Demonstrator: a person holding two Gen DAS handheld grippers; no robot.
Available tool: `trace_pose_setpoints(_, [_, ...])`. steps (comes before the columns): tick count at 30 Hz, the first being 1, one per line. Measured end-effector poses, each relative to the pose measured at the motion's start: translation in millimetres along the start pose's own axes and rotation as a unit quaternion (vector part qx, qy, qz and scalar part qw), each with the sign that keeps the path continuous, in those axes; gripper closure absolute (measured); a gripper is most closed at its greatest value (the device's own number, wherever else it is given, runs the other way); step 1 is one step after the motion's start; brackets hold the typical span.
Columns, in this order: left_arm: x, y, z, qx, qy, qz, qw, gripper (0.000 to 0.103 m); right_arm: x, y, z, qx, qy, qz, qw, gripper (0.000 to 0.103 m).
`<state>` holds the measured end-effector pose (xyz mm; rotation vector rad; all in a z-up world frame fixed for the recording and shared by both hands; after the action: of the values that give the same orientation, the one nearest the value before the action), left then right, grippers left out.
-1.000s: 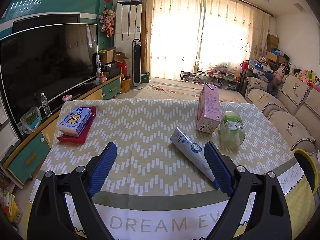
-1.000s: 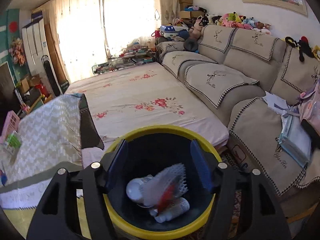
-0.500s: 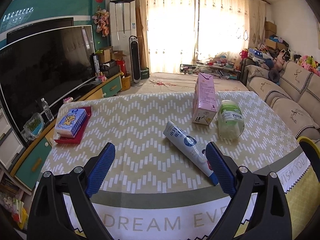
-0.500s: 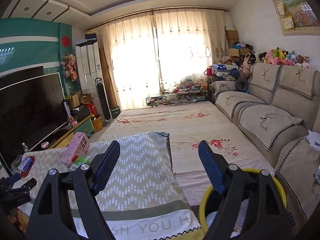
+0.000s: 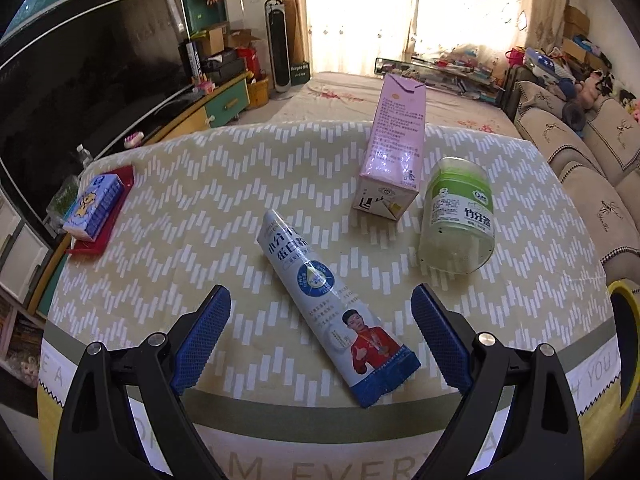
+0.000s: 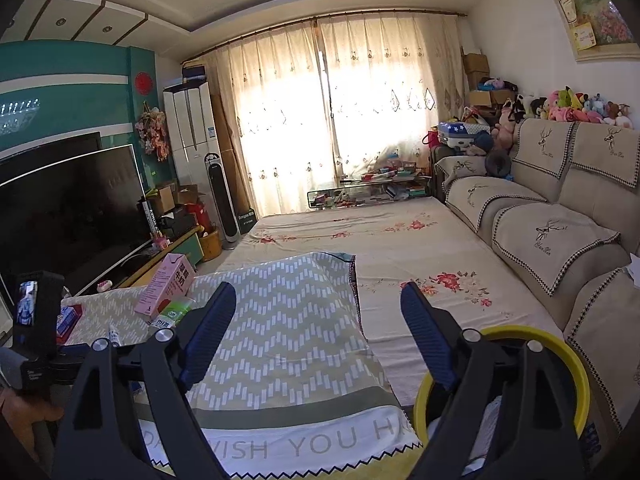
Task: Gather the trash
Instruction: 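Reach the left gripper toward the white toothpaste tube, then grasp the toothpaste tube with the left gripper and carry it over the bin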
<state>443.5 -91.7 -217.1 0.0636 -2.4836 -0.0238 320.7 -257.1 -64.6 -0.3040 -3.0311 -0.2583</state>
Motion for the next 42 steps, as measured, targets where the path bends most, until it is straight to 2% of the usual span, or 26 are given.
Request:
trace_pose_setpoints(2, [-7, 0, 5, 0.011, 0.019, -0.005, 0.9997, 0.018, 0, 2, -1, -0.001, 0.0, -0.004, 1.0, 0.023])
trace_pose_setpoints(4, [-12, 0, 9, 0.019, 0.032, -0.007, 0.9993, 0.03, 2, 4, -1, -0.001, -0.002, -0.01, 1.0, 0.023])
trace_pose_setpoints(6, [-15, -2, 14, 0.021, 0.041, -0.006, 0.9989, 0.037, 4, 4, -3, -0.003, -0.006, -0.014, 1.0, 0.022])
trace_pose_setpoints(11, [-13, -15, 15, -0.009, 0.024, -0.008, 0.9996, 0.049, 5, 4, -3, -0.009, -0.006, -0.016, 1.0, 0.021])
trace_pose_setpoints(16, [-6, -23, 17, -0.021, 0.021, 0.002, 0.9995, 0.067, 5, 4, -4, -0.009, -0.009, -0.016, 1.0, 0.021])
trace_pose_setpoints(24, [23, -17, 27, -0.028, 0.01, 0.024, 0.9993, 0.072, 3, -2, -5, -0.018, -0.011, -0.006, 1.0, 0.021])
trace_pose_setpoints(29, [61, -28, 30, -0.049, -0.011, 0.06, 0.997, 0.072, 7, -7, -10, -0.022, -0.023, 0.0, 0.999, 0.021])
trace_pose_setpoints(36, [92, -89, 30, -0.086, -0.023, 0.138, 0.9864, 0.072, 19, -34, -22, -0.043, -0.034, 0.029, 0.998, 0.02])
trace_pose_setpoints(42, [100, -151, 21, -0.119, -0.027, 0.193, 0.9736, 0.072, 55, -94, -38, -0.052, -0.051, 0.076, 0.994, 0.018])
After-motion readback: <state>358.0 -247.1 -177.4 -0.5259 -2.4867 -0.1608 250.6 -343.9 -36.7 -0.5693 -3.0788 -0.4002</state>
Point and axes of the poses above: each gripper's, at about its wrist camera, not at the fingertips, and x roughly against the way its jaws point, y to its left, z to its underside, the point moved 8 cm from there along -x, roughly the way its jaws point, and after that the axes turned 15 degrees about -y, right-handed, at the moved point
